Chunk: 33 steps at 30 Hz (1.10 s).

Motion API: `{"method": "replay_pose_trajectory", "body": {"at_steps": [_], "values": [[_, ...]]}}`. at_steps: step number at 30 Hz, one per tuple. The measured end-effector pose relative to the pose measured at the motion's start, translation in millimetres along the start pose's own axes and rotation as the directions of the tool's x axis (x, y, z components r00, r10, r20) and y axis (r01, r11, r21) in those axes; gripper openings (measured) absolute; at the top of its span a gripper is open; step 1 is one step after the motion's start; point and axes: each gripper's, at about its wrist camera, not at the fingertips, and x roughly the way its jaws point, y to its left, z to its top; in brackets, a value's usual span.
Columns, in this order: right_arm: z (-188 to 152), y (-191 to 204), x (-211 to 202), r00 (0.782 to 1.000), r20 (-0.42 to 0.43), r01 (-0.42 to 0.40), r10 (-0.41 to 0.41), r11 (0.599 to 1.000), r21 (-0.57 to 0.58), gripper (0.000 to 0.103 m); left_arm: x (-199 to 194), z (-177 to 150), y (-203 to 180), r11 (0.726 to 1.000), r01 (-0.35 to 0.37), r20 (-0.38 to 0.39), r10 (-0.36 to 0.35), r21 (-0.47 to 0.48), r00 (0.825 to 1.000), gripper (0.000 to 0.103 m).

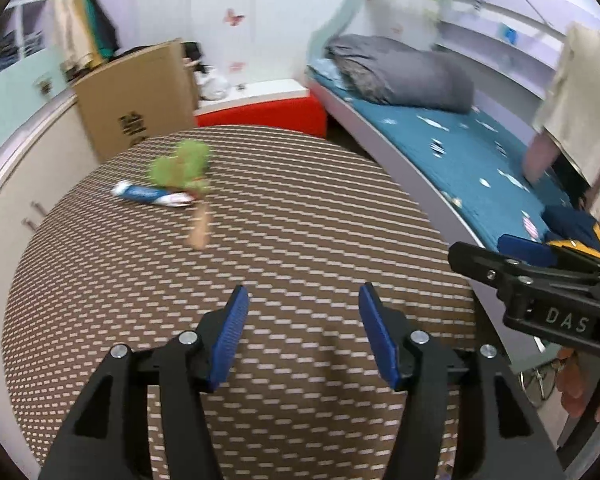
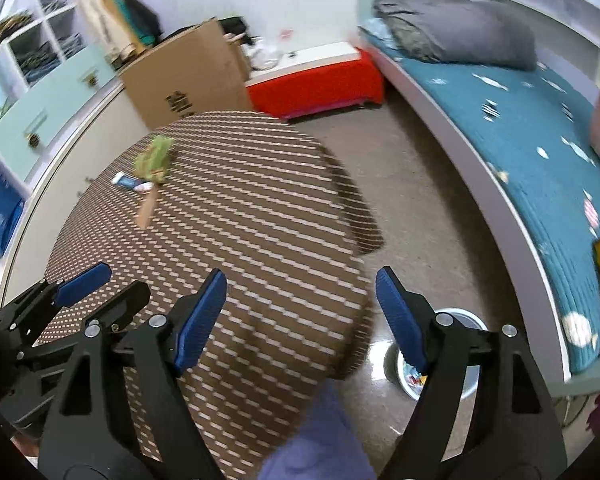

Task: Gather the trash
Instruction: 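Move both empty grippers back over the polka-dot table, then grasp the green leaf plush with the right gripper while the left gripper grasps the blue-white toothpaste tube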

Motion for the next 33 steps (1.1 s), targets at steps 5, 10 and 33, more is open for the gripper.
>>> {"method": "replay_pose_trajectory", "body": {"at_steps": [5,10,33], "values": [[19,50,22,0.998,-0.04,-0.052,0.05,0.997,-0.048,0.084,-5,0,56,0.994,-0.053,0.005,0.054,-0.091,0.999,0.066],[44,97,53,0.994,-0.079,-0.088,0.081,0.992,-0.093,0.085,-4,1,120,0.972,-0.11,-0.003,0.112,-0.207,0.994,0.072],[139,163,160,0.989,-0.12,-0.113,0.087,0.966,-0.234,0.019,84,68,184,0.938,-0.07,-0.075,0.047,-0.339,0.996,0.086]]}}
